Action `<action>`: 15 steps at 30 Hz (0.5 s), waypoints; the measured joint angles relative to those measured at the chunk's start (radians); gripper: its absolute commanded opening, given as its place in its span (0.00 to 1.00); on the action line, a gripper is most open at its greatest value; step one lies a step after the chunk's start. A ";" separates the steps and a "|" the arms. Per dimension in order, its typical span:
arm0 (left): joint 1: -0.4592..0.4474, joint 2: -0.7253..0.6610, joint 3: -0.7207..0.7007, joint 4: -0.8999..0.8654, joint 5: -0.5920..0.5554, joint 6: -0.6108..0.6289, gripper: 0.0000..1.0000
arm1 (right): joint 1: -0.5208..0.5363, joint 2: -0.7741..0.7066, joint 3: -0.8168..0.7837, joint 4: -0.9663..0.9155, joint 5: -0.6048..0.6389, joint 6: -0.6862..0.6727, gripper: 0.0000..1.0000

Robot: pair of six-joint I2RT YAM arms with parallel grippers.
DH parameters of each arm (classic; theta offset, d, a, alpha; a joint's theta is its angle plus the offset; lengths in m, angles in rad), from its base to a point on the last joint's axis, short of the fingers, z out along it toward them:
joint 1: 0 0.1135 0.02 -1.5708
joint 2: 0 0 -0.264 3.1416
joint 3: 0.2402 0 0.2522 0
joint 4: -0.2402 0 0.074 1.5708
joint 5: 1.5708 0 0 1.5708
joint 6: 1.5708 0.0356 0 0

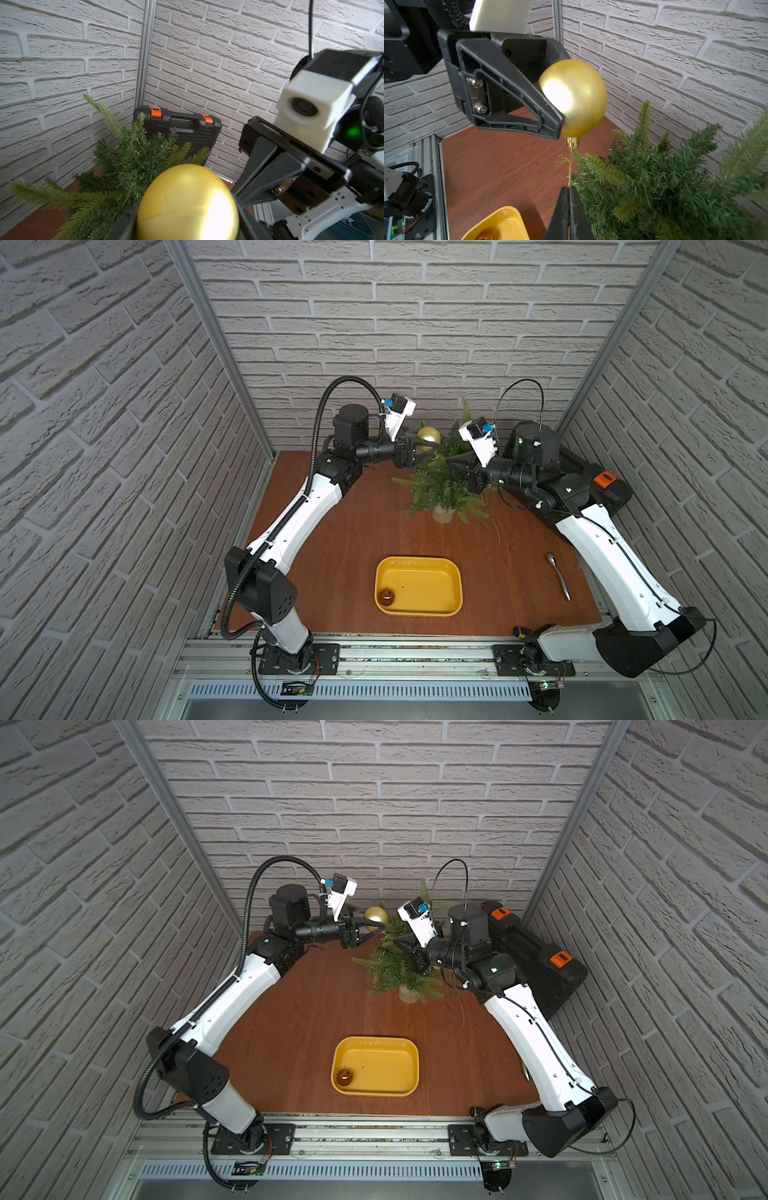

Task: Decorate the small christmas tree with ornaments
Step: Hang an ornament on the christmas tree.

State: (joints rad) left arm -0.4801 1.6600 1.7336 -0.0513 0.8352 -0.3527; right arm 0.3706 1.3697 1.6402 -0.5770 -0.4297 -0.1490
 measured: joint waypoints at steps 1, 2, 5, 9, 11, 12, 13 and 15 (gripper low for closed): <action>0.002 0.002 0.000 0.005 0.000 -0.004 0.32 | 0.000 0.005 0.005 -0.002 0.002 0.001 0.06; 0.002 0.005 0.000 0.009 0.000 -0.008 0.32 | 0.000 0.010 0.011 -0.004 0.003 0.002 0.06; 0.003 0.012 0.000 0.018 0.000 -0.011 0.32 | 0.000 0.026 0.031 -0.012 0.007 0.003 0.06; 0.004 0.023 0.000 0.023 0.000 -0.011 0.32 | 0.000 0.047 0.059 -0.027 0.010 0.003 0.06; 0.004 0.027 0.000 0.023 0.000 -0.011 0.32 | 0.000 0.055 0.068 -0.035 0.011 0.003 0.06; 0.004 0.030 0.000 0.023 0.001 -0.012 0.32 | 0.000 0.060 0.074 -0.041 0.012 0.003 0.06; 0.004 0.032 0.000 0.026 0.002 -0.012 0.32 | 0.000 0.065 0.081 -0.047 0.014 0.003 0.06; 0.004 0.036 0.000 0.029 0.005 -0.017 0.32 | 0.000 0.077 0.095 -0.058 0.019 0.003 0.06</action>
State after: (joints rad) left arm -0.4759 1.6958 1.7332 -0.0223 0.8398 -0.3698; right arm 0.3710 1.4464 1.7351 -0.6353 -0.4103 -0.1459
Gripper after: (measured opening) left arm 0.602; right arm 0.063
